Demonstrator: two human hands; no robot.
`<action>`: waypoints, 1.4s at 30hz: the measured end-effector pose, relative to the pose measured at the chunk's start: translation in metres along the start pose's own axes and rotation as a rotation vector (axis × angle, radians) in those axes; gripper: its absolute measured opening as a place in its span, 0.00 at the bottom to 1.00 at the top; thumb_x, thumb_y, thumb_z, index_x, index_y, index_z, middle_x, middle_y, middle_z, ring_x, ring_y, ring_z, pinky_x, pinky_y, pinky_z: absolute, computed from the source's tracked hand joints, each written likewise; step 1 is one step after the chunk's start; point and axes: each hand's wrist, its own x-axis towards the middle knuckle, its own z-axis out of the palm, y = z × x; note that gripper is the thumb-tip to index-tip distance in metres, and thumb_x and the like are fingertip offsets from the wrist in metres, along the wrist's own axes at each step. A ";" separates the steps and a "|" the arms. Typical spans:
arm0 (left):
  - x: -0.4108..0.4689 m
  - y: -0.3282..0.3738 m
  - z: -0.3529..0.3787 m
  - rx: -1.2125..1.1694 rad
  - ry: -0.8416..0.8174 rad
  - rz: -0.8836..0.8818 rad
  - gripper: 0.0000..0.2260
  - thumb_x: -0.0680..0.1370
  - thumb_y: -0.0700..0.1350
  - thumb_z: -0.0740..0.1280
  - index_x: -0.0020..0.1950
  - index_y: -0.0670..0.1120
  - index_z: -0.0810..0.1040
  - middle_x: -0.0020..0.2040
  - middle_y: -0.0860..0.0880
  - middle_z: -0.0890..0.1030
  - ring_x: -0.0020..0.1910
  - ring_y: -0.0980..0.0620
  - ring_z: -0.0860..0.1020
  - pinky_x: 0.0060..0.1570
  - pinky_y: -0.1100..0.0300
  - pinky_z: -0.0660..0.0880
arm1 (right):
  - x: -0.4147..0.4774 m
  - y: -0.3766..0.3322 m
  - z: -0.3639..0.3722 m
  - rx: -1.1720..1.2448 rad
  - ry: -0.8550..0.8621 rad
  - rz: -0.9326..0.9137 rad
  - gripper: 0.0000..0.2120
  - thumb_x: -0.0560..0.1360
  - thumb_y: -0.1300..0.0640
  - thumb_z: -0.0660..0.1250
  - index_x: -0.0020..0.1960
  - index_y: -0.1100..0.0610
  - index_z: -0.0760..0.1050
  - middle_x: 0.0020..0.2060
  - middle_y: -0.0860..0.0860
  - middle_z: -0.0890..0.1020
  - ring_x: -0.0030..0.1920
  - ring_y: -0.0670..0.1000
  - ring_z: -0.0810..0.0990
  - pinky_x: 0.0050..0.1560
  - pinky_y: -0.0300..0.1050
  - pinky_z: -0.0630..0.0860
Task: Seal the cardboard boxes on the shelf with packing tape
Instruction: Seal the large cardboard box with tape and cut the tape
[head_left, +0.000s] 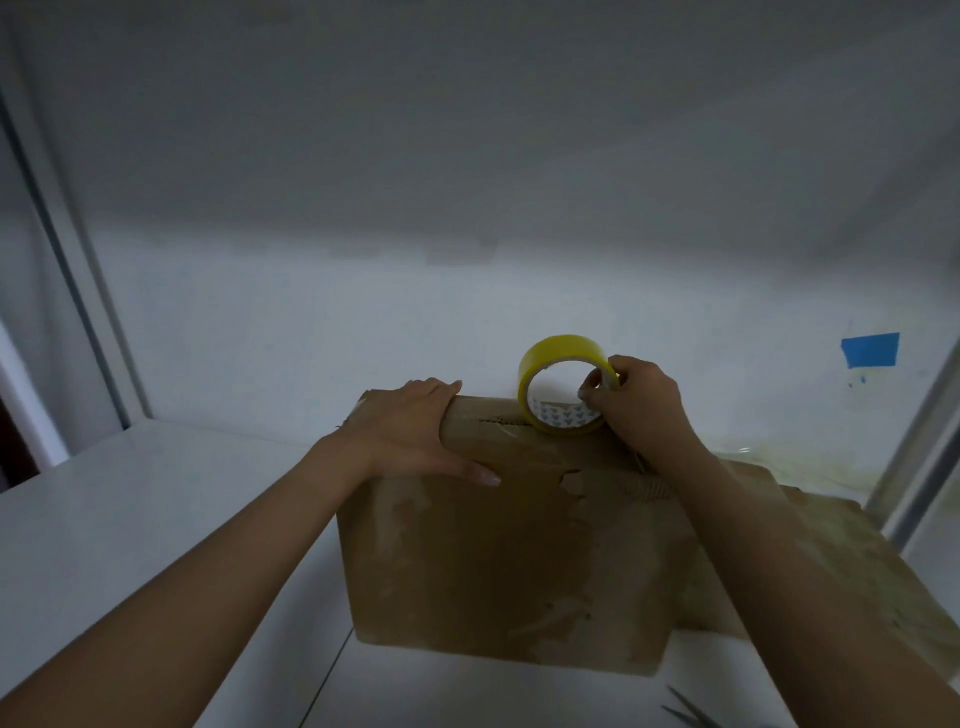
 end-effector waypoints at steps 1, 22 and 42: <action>0.000 0.001 0.000 -0.001 -0.003 0.000 0.59 0.57 0.84 0.60 0.80 0.53 0.54 0.73 0.57 0.67 0.71 0.55 0.66 0.69 0.49 0.65 | 0.000 0.000 -0.003 0.000 -0.007 -0.014 0.02 0.73 0.59 0.70 0.44 0.58 0.81 0.35 0.50 0.79 0.38 0.53 0.77 0.35 0.41 0.68; 0.001 0.000 0.001 -0.007 -0.015 -0.001 0.63 0.53 0.86 0.56 0.80 0.53 0.53 0.73 0.57 0.65 0.71 0.56 0.65 0.70 0.49 0.64 | 0.005 0.055 -0.051 0.057 0.178 0.300 0.05 0.74 0.53 0.70 0.48 0.54 0.80 0.41 0.51 0.82 0.41 0.52 0.78 0.37 0.45 0.72; -0.001 -0.003 0.000 -0.045 -0.023 -0.013 0.62 0.53 0.86 0.56 0.80 0.53 0.53 0.73 0.57 0.64 0.71 0.55 0.64 0.71 0.48 0.63 | -0.008 0.101 -0.095 -0.337 0.229 0.253 0.08 0.74 0.62 0.65 0.43 0.52 0.80 0.37 0.57 0.82 0.39 0.62 0.80 0.40 0.51 0.79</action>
